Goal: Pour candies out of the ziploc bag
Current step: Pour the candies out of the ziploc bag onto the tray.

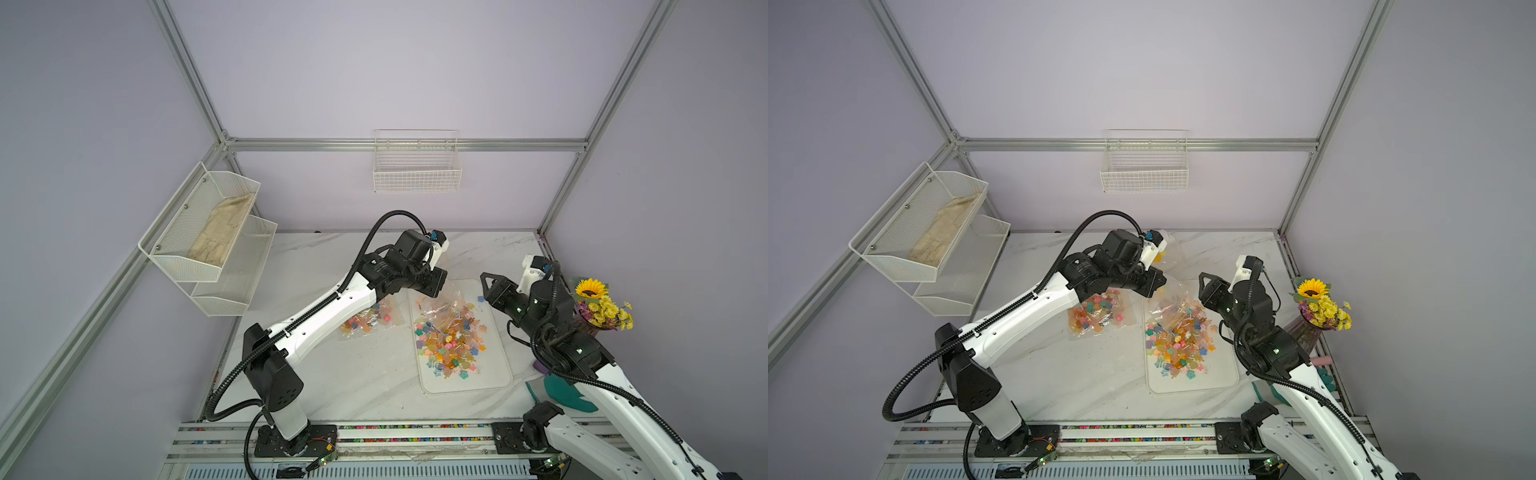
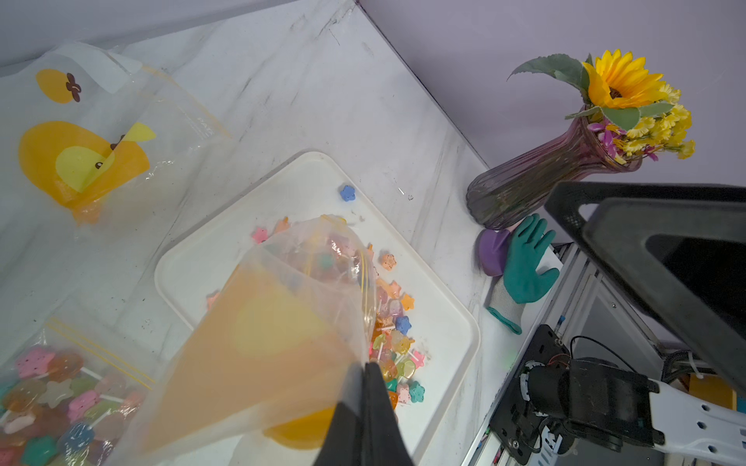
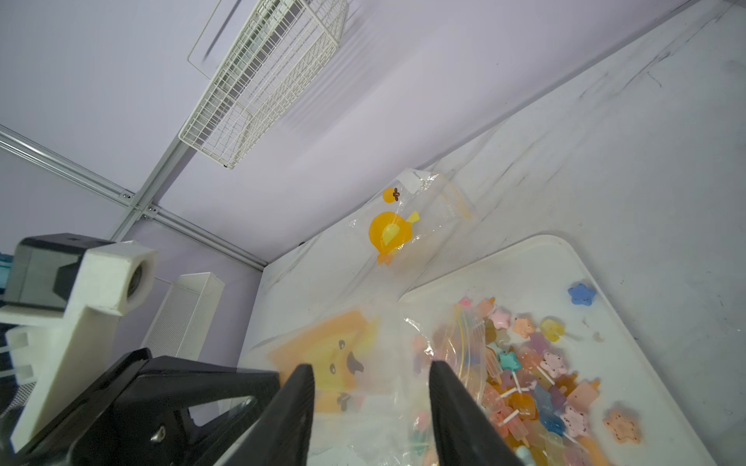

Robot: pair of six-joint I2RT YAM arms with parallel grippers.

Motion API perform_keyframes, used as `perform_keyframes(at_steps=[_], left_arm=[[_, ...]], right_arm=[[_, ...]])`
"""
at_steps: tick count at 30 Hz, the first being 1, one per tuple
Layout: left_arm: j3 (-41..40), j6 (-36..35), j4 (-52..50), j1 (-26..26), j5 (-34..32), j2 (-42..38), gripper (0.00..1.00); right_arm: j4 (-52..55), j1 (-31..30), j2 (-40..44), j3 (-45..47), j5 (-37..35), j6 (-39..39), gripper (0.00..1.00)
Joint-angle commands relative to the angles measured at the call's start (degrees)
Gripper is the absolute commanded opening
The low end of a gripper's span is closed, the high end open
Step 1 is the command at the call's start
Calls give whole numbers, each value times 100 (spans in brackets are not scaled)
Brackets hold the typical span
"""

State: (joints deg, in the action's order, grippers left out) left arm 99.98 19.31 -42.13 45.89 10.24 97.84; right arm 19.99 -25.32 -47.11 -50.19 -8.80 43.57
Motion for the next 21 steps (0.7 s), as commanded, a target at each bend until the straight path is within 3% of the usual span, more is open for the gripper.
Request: perform_keyframes(at_steps=[1,6,11,15,21], left_arm=[[87,-98,56,-2,125,29,0],[43,-219,64,51,189,95,0],[-70,-971,170,186,92,-12,0],[-516,-1939,523,424,-274,-316,0],[-1491,-3178,1497,734,-469,-869,0]], right_arm=[[5,47,1,-75,-140,-42,50],[-4,78,-69,-92,-214,-14,51],[-30,233,-305,-399,132,151,58],[-37,692,-801,-813,1079,331,65],[-409,1804,-1516,-1032,3118,730,72]])
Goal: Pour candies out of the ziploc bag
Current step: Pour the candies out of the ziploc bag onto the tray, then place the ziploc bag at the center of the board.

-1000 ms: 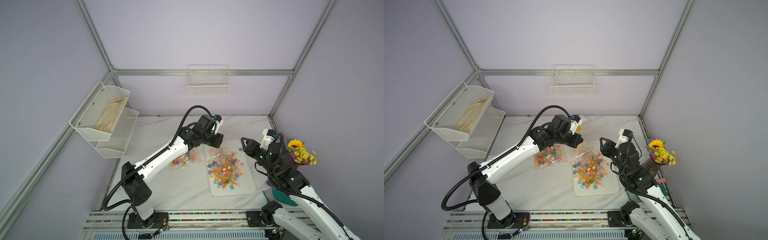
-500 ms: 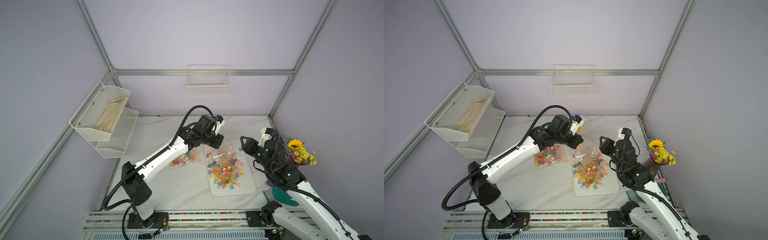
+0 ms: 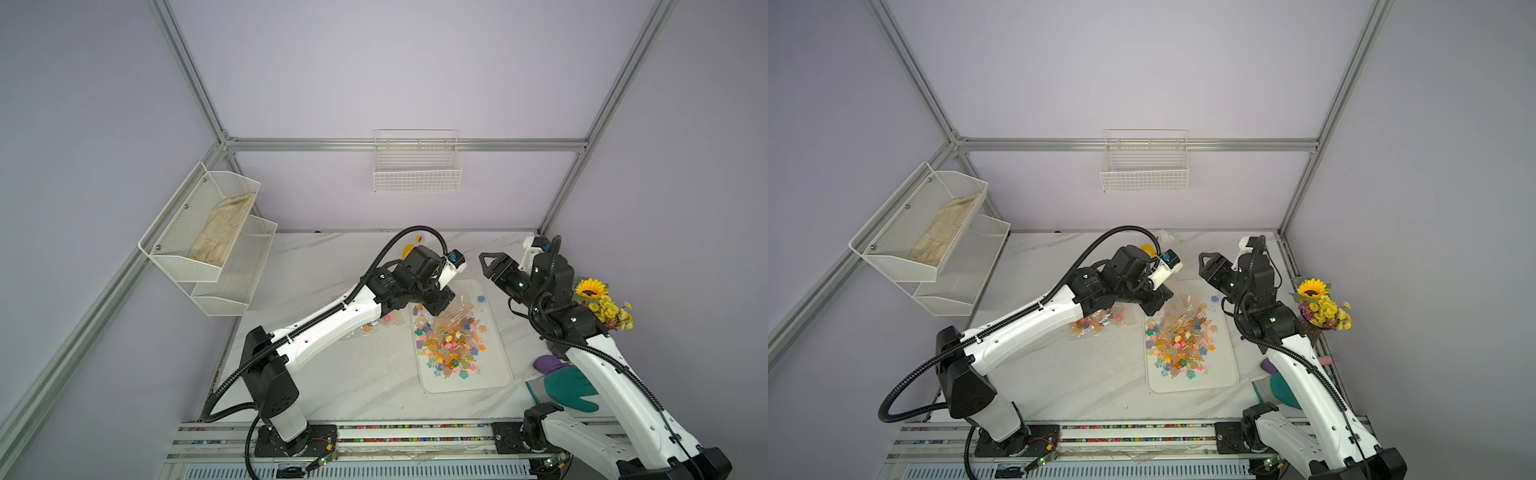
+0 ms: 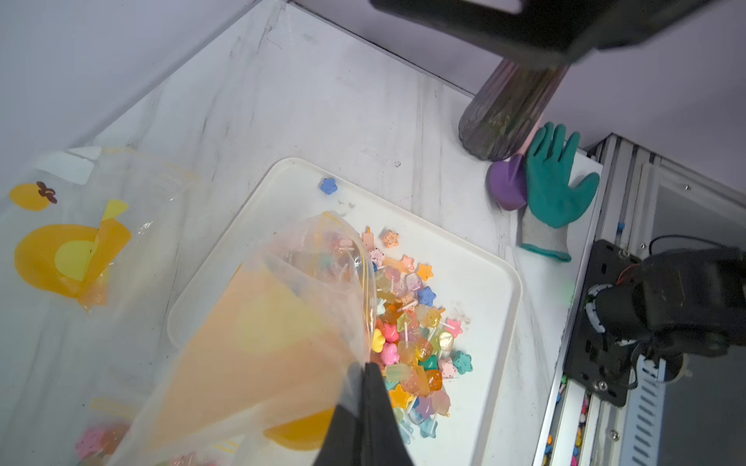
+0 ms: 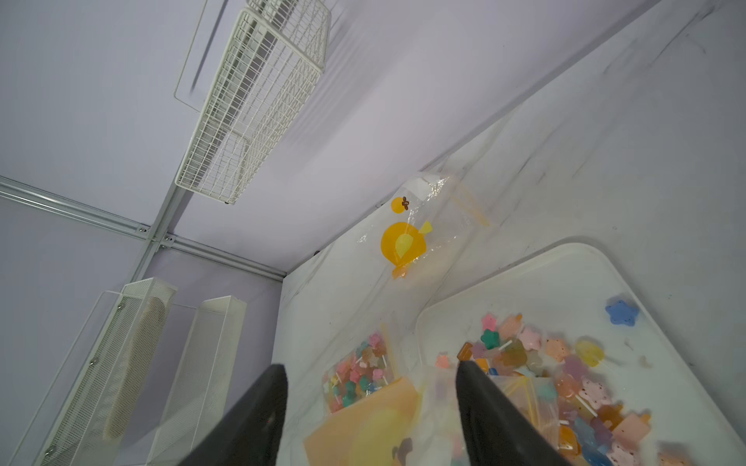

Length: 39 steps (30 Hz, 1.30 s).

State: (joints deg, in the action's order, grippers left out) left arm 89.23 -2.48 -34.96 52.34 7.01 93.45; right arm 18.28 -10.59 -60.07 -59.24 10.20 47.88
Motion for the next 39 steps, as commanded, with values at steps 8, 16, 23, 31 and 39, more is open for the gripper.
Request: perform_keyframes(at_steps=[8,16,23,31,39], left_arm=[[-1285,-2180,1718,214,88,-909,0],[-1680,-3323,1980,231,94,-1059,0],[-2059,-4737,2378,515,-696,-1081,0],[-2594,-6023,3586,766,-1460,-1155,0],[-3399,-7365,5535,1061,-2223,-1022,0]], right_arm=[[-360,540,-1295,-752,2635,-124,84],[-3,538,-1722,-1230,2662,-578,88],[195,532,-2051,-1430,2739,-588,89],[325,539,-1894,-1271,2426,-405,89],[131,534,-1938,-1042,2806,-153,87]])
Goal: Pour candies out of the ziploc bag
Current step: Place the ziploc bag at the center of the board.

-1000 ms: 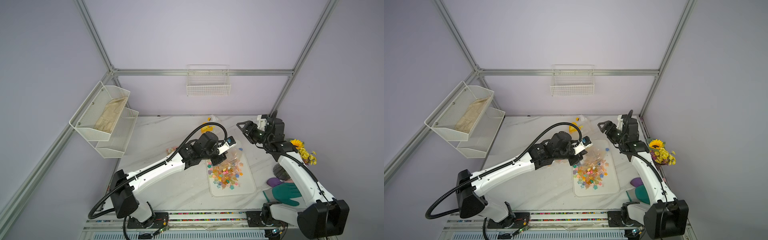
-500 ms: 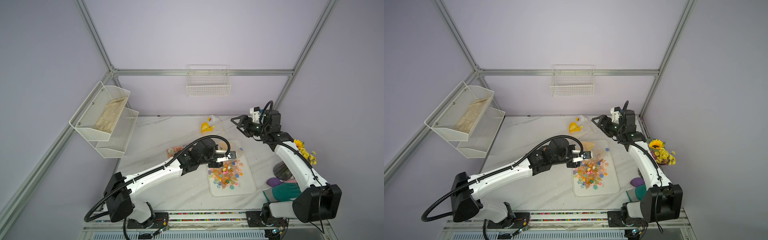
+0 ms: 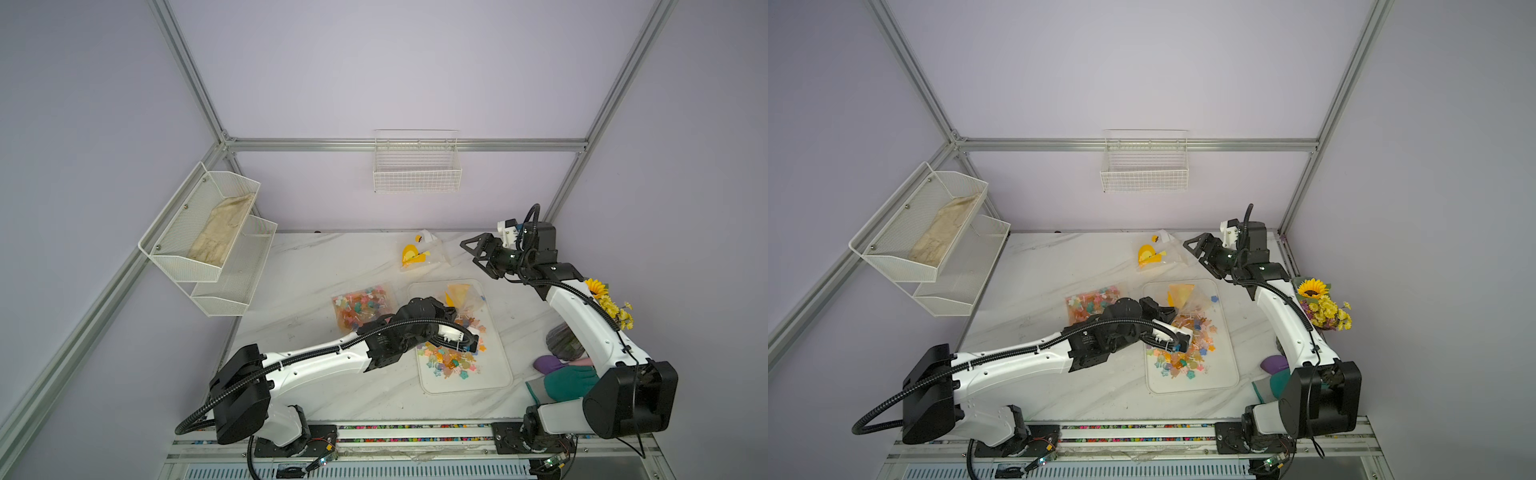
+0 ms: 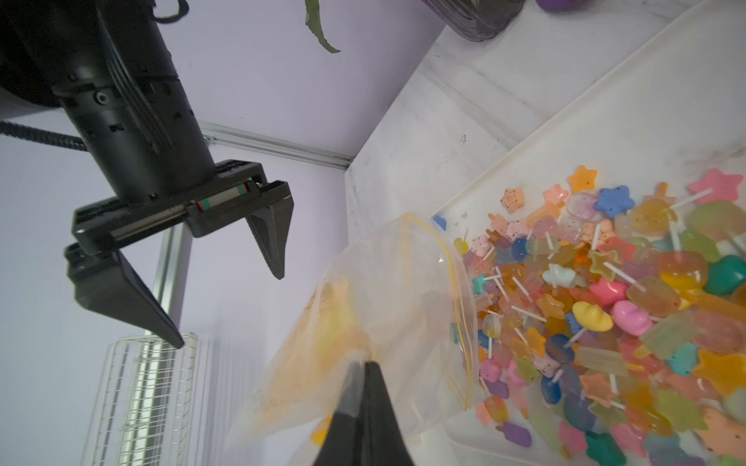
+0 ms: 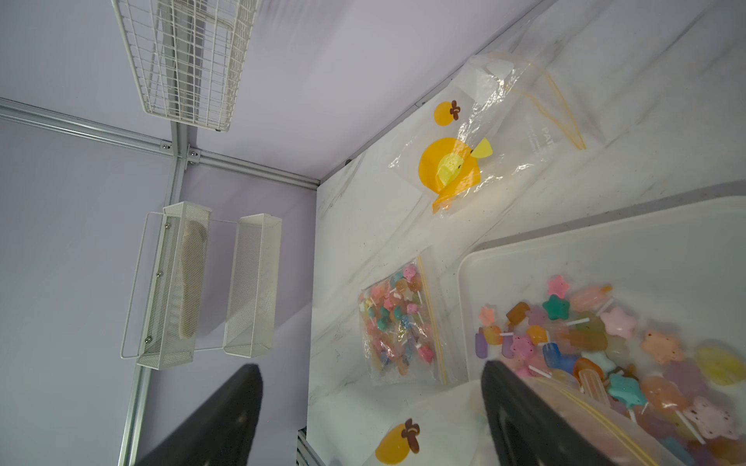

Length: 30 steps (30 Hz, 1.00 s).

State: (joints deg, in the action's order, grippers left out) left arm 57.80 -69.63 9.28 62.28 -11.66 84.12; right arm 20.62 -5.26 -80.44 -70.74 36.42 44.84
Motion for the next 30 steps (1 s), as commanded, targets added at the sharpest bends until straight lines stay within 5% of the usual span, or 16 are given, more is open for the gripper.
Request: perform_keyframes(at_steps=[1,11,30], left_arm=[[-269,-664,1185,98,-373,-81,0],[-499,-1035,1660,302,-642,-18,0],[-770,-749,2053,66,-918,-1,0]], right_arm=[[-139,5,84,140,243,183,86],[-405,-260,-260,139,1312,116,79],[-356,-547,338,572,1830,-103,76]])
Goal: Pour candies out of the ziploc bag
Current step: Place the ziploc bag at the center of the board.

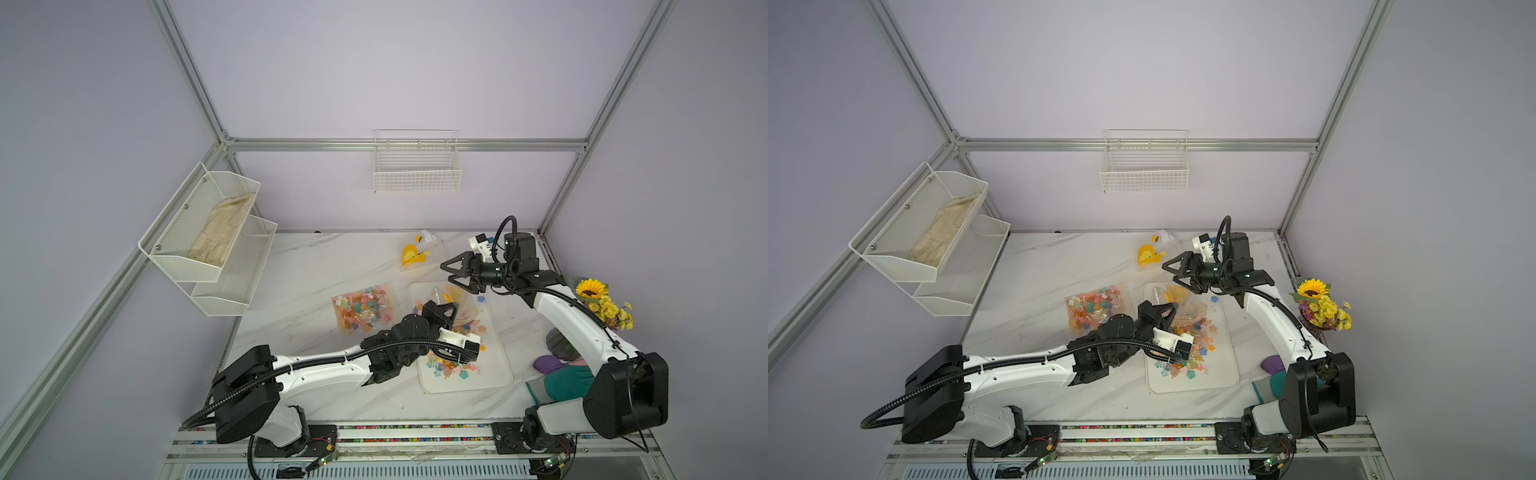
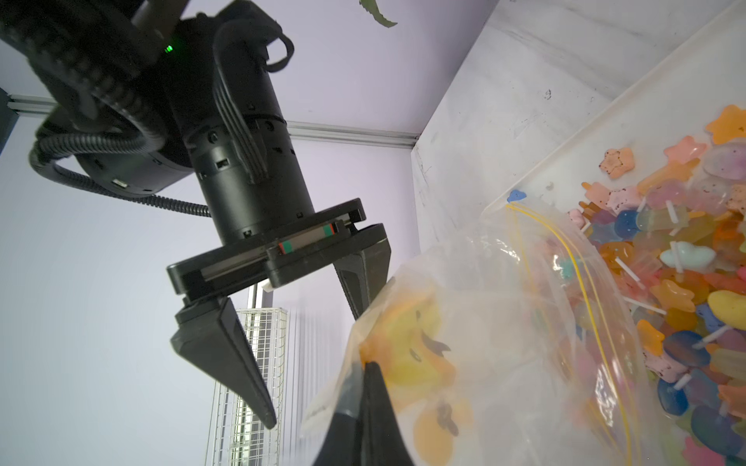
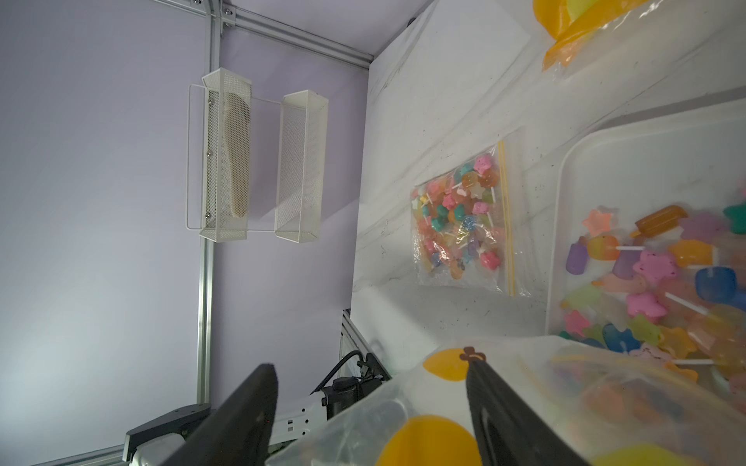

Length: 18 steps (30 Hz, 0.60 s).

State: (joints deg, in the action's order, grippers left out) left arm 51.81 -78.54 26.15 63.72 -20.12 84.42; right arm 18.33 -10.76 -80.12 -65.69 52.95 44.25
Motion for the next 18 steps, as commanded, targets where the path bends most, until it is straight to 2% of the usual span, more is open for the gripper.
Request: perform_keyframes(at_steps=[1,6,9,13,16,18], left_arm=[[-170,155,354,-94,-57,-25,0],[-157,283,276,-184,10,-12,0],[-146,152,231,-185,23,9,0],[-52,-3,156,-186,52,74,0],[-5,-27,142,-185,86,101,0],[13,-20,155,-189,79,129,0]], right_arm=[[-149,2,342,115,198,-28,76],[-219,2,494,264,282,10,73],[137,4,519,79,-6,-288,73],[1121,-128,507,-648,-1221,-1023,74],[1650,-557,403,-1151,-2266,-1452,75],[1885,-847,282,-1366,-2719,-1635,75]])
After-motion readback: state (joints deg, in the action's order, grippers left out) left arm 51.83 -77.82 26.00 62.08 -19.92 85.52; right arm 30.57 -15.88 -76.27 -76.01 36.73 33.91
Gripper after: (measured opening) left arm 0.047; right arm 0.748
